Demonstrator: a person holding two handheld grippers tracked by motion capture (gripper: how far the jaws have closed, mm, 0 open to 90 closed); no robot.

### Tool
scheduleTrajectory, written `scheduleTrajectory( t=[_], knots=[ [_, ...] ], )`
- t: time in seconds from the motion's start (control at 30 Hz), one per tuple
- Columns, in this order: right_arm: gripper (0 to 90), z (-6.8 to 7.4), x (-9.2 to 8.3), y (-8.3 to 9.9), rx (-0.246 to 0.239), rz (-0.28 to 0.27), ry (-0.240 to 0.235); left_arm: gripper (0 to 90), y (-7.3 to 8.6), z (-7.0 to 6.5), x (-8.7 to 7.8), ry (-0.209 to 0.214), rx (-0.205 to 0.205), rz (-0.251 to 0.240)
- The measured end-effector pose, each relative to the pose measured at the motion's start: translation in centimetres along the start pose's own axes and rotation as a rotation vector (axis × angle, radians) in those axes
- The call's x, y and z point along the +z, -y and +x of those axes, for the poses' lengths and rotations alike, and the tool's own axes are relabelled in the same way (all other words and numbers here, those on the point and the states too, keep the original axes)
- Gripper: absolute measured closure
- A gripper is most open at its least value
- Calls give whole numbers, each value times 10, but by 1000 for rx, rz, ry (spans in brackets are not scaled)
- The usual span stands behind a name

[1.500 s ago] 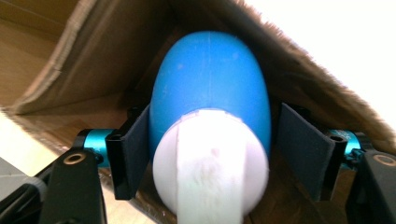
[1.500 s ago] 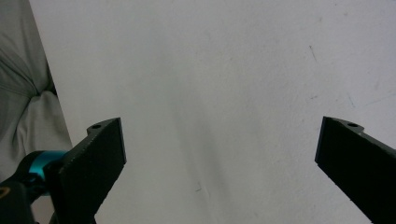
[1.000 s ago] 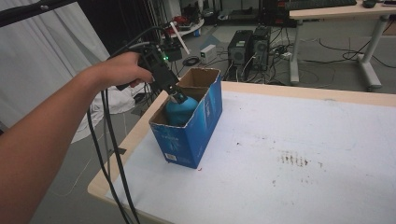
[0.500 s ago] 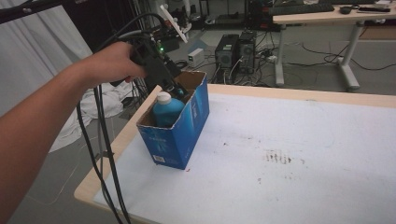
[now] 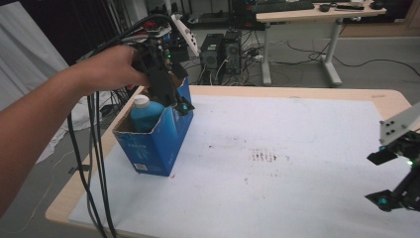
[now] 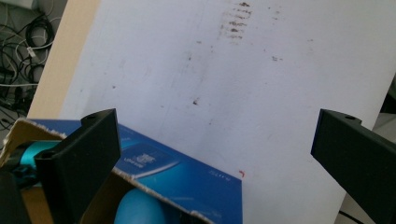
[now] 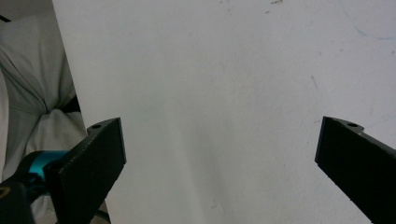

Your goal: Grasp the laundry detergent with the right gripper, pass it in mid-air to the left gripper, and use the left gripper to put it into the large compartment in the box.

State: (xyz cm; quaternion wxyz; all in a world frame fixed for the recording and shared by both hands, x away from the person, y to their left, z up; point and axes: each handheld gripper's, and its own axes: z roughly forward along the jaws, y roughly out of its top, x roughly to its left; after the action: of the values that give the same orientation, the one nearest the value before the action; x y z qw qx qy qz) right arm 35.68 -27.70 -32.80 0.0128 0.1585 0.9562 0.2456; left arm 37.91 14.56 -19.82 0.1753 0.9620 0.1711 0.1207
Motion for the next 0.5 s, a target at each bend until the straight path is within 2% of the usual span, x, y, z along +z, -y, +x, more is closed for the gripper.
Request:
scheduleTrajectory(
  t=[0.07,0.17,0.43,0.5],
  knots=[
    [9,0,0,-2,-3,-11,-3,17,-7,-5,6,31,29,11],
    [9,0,-1,-5,-1,-28,-3,17,-19,-11,14,30,16,17],
    [9,-2,2,-15,10,-43,5,17,-47,-23,42,53,36,-2],
    [9,-3,2,-18,8,-39,4,17,-52,-27,50,82,63,10]
  ],
)
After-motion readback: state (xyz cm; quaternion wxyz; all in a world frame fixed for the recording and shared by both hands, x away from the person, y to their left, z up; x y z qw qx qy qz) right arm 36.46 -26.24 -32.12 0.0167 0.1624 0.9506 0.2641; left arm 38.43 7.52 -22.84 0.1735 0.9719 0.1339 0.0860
